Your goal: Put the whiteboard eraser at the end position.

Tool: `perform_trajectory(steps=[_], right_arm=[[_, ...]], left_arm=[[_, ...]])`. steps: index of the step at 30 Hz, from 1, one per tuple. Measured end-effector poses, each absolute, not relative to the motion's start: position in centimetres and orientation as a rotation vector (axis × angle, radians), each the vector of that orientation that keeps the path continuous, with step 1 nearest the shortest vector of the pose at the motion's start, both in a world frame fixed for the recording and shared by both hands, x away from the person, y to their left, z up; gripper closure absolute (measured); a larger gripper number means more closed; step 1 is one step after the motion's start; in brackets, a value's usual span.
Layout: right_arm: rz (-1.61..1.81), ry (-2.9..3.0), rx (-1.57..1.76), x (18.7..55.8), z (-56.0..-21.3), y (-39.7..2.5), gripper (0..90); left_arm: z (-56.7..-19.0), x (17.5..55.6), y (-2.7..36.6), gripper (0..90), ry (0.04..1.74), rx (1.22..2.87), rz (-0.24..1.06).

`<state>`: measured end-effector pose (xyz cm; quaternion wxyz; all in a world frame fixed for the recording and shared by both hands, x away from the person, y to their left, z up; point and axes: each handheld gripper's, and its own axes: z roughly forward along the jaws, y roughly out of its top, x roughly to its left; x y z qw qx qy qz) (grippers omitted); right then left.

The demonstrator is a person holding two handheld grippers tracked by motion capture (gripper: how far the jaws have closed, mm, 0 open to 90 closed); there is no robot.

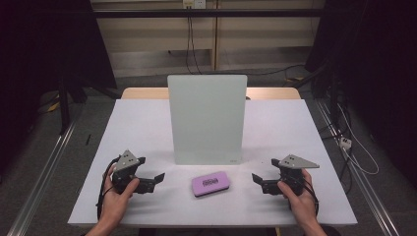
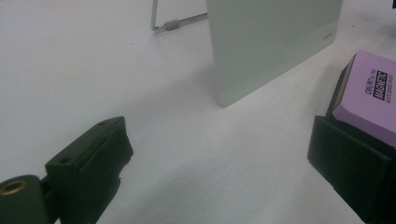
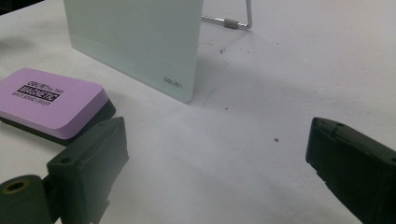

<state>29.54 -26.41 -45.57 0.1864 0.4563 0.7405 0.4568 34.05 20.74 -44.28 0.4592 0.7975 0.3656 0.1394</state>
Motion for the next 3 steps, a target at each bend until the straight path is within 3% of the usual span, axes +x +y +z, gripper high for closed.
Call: perform_trajectory(steps=[3], right_arm=[[1.288, 2.079, 1.295, 29.56, -45.57, -26.52, 5.8]], left_arm=[[-44.38, 34.39, 20.83, 5.5, 0.916, 1.952, 0.347]])
